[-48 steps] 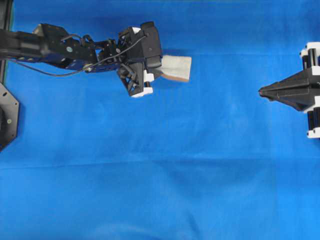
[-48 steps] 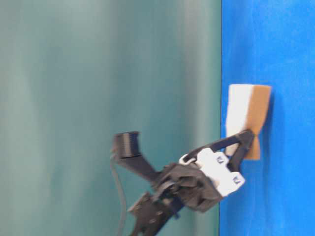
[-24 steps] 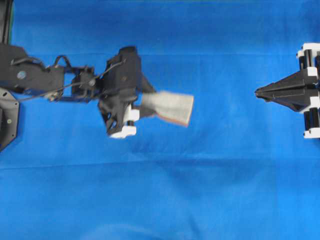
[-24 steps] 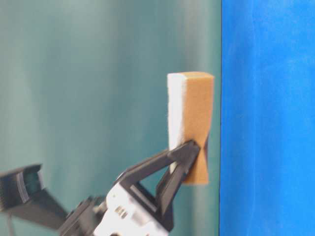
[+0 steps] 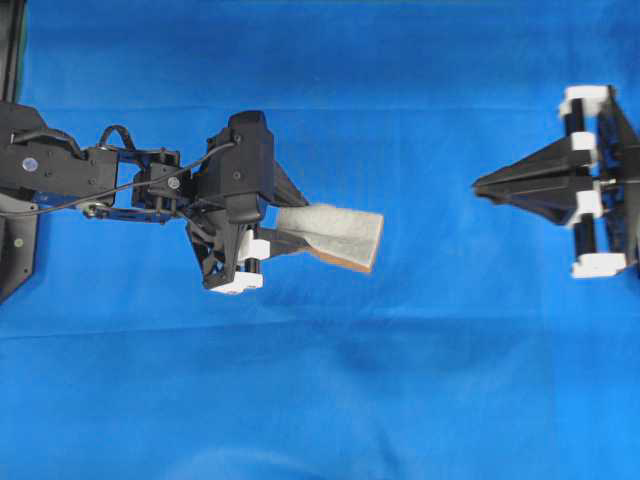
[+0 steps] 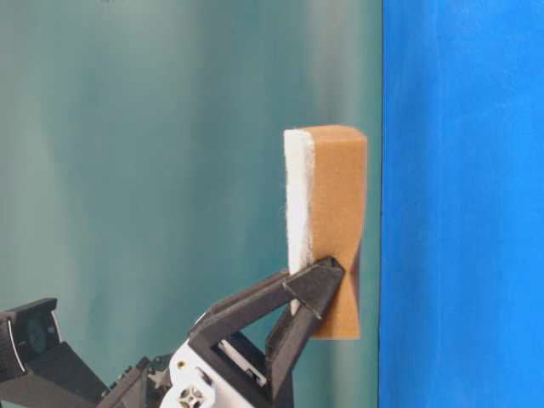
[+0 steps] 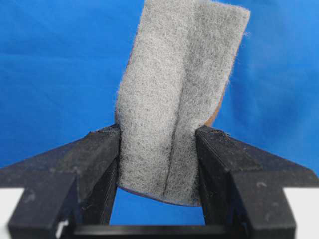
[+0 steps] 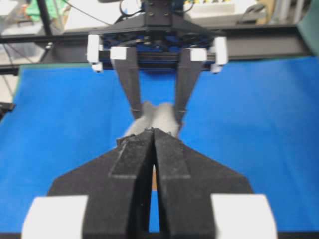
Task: Hand over the sponge with the left arm and wipe it with the right arm.
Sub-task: 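Lift the sponge with the left gripper and move it toward center, then move the right gripper to the sponge and grasp its free end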
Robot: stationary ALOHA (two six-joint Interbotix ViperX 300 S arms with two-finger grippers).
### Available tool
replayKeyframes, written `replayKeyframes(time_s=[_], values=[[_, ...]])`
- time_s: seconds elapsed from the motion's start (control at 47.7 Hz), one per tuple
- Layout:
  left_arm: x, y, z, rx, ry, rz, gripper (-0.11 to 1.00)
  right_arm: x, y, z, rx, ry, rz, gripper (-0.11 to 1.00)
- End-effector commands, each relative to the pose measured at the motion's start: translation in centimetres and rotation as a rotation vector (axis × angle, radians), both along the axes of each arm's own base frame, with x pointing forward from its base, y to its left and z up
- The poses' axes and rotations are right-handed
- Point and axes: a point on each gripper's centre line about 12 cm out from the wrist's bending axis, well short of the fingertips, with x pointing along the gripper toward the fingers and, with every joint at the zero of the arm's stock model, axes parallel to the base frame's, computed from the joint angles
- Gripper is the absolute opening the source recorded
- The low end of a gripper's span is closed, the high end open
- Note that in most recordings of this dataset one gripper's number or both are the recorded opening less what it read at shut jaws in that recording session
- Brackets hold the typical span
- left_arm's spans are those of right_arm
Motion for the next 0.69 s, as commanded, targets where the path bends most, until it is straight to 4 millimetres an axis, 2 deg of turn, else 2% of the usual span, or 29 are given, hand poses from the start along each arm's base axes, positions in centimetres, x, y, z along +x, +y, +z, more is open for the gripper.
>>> replayKeyframes(time_s=[0.0, 0.042, 0.209, 0.272, 0.335, 0.67], values=[[0.1, 0.1, 1.1, -0.001, -0.037, 0.004, 0.39, 1.1, 0.2, 1.0, 0.02, -0.011, 0.004, 0.01], [0.1, 0.2, 1.1, -0.001, -0.037, 0.006, 0.39, 1.7, 0.2, 0.8, 0.029, 0.003, 0.004, 0.09], [0.1, 0.3, 1.0, -0.001, -0.032, 0.01, 0.39, 4.1, 0.8, -0.5, 0.014, 0.083, 0.024, 0.59], [0.1, 0.3, 1.0, -0.001, -0.034, 0.01, 0.39, 5.1, 0.8, -0.9, 0.015, 0.103, 0.023, 0.7], [0.1, 0.3, 1.0, -0.001, -0.031, 0.01, 0.39, 6.1, 0.8, -1.3, 0.018, 0.126, 0.022, 0.74], [0.1, 0.4, 1.0, 0.0, -0.029, 0.011, 0.39, 11.3, 0.8, -3.6, 0.02, 0.258, 0.015, 0.74]])
